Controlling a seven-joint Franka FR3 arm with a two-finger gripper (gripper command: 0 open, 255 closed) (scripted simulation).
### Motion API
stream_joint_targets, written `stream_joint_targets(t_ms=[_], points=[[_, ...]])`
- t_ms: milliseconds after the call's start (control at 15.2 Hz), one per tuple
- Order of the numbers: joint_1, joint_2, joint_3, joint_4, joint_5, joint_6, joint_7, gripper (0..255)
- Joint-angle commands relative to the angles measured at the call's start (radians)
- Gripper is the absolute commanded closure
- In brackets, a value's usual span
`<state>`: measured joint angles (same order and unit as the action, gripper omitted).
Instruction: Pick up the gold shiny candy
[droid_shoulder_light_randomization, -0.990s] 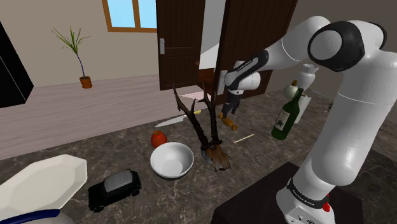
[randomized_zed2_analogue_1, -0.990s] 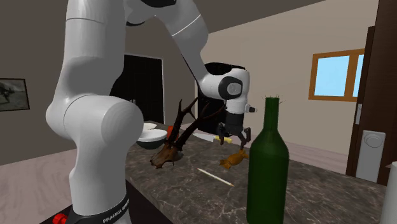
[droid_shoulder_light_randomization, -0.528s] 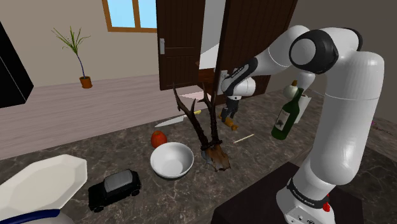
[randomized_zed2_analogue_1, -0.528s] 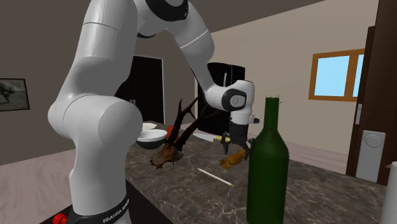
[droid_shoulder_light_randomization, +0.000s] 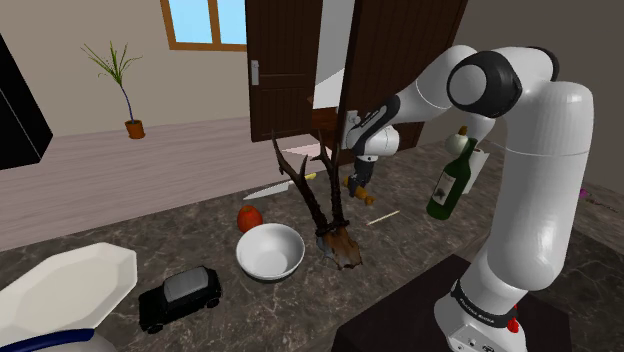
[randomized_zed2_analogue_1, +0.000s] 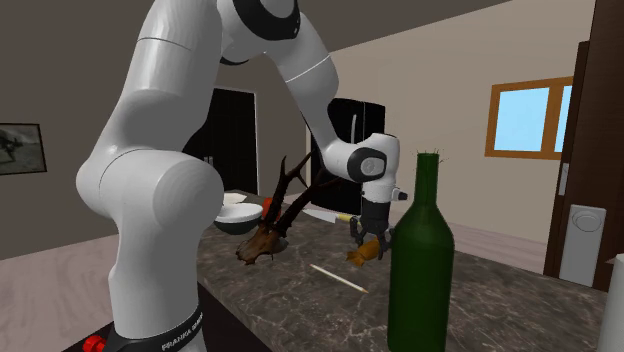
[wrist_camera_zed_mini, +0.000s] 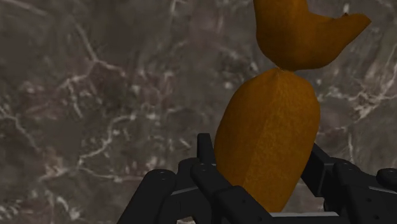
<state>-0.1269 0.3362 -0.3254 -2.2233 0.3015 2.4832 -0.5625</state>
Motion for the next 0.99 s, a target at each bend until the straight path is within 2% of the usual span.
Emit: stream_joint_targets(t_ms=[0,330,924], points=[[0.000,0.001,0.000,0.000,0.000,0.001,0.000,255],[0.001,0.000,0.000,0.000,0.000,0.000,0.001,255],[0.022,-0.100,-0.032,0.006,-0.070,-0.097,0.055,255]])
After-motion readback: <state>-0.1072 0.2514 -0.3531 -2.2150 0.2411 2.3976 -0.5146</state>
